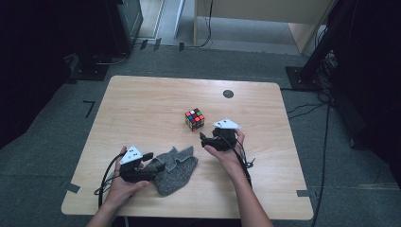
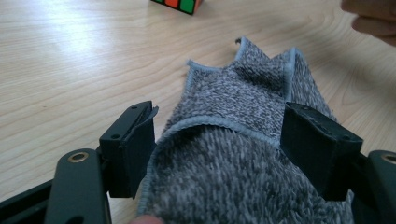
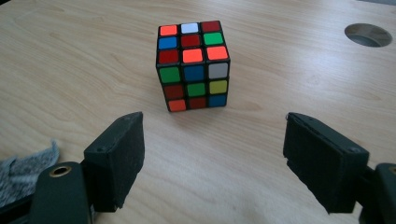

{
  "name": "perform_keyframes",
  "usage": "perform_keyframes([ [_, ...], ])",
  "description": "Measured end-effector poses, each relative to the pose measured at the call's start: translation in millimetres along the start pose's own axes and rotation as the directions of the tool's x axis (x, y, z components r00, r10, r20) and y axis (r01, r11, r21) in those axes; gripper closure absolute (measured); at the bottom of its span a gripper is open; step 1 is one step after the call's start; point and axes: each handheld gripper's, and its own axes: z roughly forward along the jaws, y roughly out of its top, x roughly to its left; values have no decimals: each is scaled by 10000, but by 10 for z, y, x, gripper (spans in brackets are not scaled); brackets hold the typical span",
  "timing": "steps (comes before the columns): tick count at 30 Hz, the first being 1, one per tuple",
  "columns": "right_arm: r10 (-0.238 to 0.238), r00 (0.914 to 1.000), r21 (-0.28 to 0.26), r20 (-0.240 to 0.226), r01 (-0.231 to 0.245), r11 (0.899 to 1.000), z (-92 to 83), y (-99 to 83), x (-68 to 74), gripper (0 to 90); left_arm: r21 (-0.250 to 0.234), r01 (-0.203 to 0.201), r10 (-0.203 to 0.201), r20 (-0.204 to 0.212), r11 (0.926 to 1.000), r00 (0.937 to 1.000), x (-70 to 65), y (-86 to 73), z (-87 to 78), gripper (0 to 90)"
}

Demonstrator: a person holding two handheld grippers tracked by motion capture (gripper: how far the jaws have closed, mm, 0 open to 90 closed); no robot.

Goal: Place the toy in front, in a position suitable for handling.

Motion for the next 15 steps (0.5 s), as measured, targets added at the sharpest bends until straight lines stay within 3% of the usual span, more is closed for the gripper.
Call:
perform_keyframes([
  [1,-17,10000,47,58,17,10000,80,24,22,206,62,-225,224,54,9997,9997,-27,-5,11,317],
  [4,-78,9999,89,107,77,9999,157,47,43,197,105,-405,404,95,9991,9991,-42,-12,16,385],
  [5,-70,9999,118,111,69,9999,217,77,60,193,97,-556,555,133,9984,9984,-57,-28,23,511],
  [8,-80,9999,151,127,78,9999,322,153,92,181,45,-623,622,206,9980,9978,-63,-38,26,598],
  [15,-194,9997,182,148,191,9997,530,240,186,166,-106,-782,784,263,9969,9966,-85,-53,18,663],
])
